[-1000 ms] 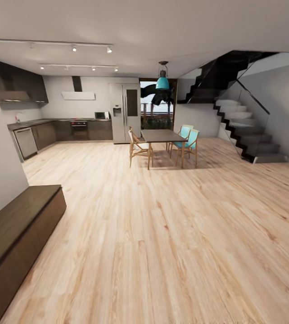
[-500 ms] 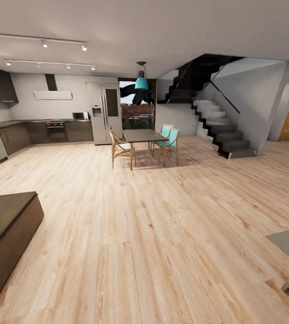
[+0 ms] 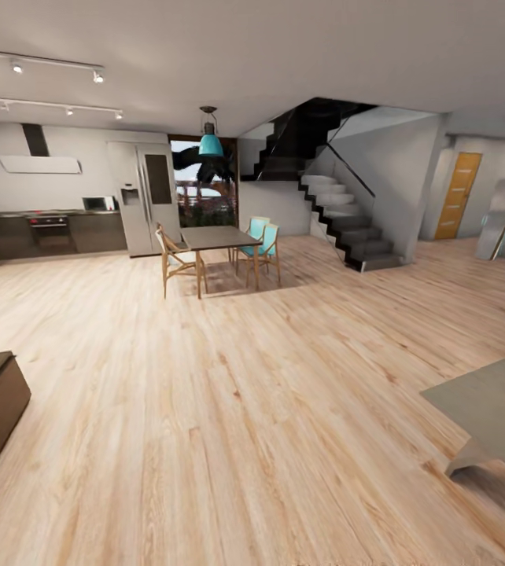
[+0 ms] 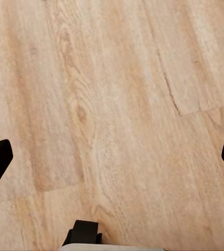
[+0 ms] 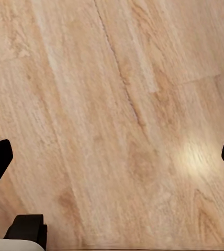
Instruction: Turn on the radio receiver that's on the table in the living room.
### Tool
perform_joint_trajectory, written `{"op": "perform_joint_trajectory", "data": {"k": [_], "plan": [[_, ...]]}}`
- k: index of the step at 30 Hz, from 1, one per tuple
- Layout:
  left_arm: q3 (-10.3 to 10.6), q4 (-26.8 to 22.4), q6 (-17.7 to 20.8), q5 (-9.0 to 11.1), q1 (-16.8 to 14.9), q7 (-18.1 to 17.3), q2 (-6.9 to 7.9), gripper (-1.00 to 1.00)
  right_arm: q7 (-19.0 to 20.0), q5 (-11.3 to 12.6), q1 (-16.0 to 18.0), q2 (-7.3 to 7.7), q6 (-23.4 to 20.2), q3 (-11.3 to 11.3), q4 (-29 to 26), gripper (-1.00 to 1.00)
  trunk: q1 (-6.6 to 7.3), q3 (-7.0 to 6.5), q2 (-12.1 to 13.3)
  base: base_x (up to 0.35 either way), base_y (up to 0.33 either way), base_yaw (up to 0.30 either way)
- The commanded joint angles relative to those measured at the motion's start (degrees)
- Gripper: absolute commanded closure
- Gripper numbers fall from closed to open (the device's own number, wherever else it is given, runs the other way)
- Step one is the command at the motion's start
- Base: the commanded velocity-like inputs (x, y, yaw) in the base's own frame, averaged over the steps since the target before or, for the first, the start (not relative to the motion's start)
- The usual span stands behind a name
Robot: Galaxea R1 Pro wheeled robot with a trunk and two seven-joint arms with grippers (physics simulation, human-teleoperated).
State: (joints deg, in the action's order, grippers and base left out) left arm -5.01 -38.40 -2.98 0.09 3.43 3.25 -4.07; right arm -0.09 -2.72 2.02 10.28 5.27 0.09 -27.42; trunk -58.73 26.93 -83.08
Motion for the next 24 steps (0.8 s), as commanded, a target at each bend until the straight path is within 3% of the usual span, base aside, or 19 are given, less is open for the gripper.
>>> {"op": "perform_joint_trajectory", "data": {"k": [1,24], "plan": [[0.0,0.0,0.0,0.0,0.0,0.0,0.01,-1.0,0.0,0.0,0.0,0.0,0.0,0.0,0.0,-1.0,0.0,0.0,0.0,0.0,0.0,-0.278],[0.0,0.0,0.03,0.0,0.0,0.0,-0.06,-1.0,0.0,0.0,0.0,0.0,0.0,0.0,0.0,-1.0,0.0,0.0,0.0,0.0,0.0,-0.278]]}}
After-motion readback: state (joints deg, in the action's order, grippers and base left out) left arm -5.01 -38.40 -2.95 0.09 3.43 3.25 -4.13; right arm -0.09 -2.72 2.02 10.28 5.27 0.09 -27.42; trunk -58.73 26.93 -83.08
